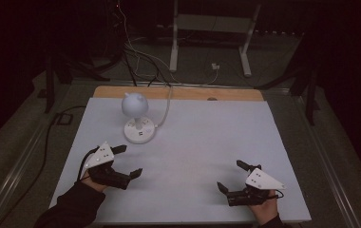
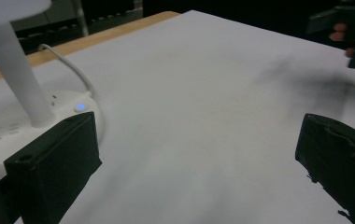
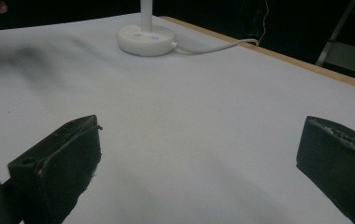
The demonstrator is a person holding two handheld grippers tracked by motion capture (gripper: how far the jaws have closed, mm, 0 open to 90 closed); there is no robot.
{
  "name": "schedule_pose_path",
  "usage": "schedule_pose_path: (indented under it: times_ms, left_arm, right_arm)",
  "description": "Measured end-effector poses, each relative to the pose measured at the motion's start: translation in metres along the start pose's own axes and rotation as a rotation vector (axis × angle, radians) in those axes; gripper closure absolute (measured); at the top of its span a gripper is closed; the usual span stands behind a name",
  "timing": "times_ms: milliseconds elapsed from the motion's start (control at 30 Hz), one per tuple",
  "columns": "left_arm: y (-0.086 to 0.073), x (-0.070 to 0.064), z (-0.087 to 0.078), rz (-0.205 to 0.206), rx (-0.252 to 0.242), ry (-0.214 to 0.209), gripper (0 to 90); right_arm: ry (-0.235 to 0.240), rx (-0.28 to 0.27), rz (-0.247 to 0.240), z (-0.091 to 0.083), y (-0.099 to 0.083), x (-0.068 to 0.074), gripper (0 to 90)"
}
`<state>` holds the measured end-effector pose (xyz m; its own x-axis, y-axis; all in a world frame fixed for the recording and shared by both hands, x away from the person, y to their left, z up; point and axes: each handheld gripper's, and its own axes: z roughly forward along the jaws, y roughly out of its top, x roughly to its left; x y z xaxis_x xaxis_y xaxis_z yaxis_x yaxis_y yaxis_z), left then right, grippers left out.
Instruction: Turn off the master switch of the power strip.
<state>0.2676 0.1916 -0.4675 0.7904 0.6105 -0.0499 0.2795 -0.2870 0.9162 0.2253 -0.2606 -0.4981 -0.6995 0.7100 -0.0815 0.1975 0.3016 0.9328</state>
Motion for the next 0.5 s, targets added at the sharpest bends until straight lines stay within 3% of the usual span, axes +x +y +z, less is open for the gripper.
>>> schedule_pose_path:
  times_ms: [500]
  left_arm:
    - [0.015, 0.005, 0.026, -0.017, 0.029, 0.040, 0.4]
  right_arm:
    - [0.002, -0.002, 0.002, -0.001, 0.000, 0.000, 0.0]
